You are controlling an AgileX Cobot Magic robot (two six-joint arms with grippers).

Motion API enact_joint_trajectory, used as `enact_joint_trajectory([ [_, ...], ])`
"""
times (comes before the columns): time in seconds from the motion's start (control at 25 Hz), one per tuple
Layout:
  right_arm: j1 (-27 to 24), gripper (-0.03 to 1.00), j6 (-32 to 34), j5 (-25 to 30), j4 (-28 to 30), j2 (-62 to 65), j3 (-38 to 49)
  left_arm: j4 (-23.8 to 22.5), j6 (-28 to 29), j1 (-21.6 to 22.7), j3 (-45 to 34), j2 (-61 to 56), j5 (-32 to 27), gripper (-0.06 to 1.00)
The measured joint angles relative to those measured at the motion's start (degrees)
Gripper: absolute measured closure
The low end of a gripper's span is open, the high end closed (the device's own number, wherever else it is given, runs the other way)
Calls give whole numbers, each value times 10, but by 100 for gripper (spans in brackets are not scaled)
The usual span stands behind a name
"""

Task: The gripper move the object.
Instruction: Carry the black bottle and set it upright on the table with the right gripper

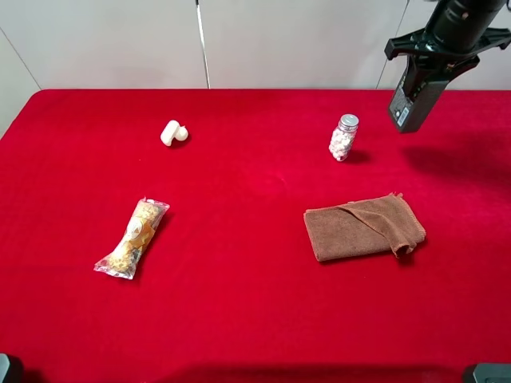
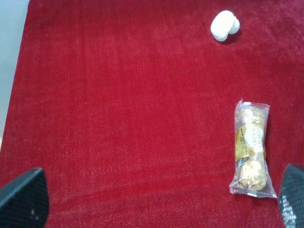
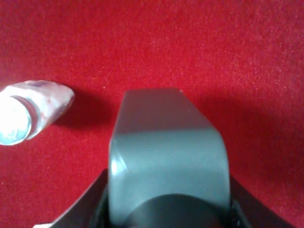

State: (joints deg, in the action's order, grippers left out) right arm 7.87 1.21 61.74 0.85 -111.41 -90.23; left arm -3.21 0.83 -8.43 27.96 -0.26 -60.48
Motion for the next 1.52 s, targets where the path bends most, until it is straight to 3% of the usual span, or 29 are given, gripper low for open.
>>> enact_joint_trajectory([
  [0.84, 0, 67, 0, -55, -8, -91, 4, 0, 0, 0, 0, 0, 0, -2],
  [1.4, 0, 67, 0, -56, -8, -99, 4, 0, 0, 0, 0, 0, 0, -2],
  [1.52, 0, 54, 0, -56, -8, -99, 4, 0, 0, 0, 0, 0, 0, -2],
])
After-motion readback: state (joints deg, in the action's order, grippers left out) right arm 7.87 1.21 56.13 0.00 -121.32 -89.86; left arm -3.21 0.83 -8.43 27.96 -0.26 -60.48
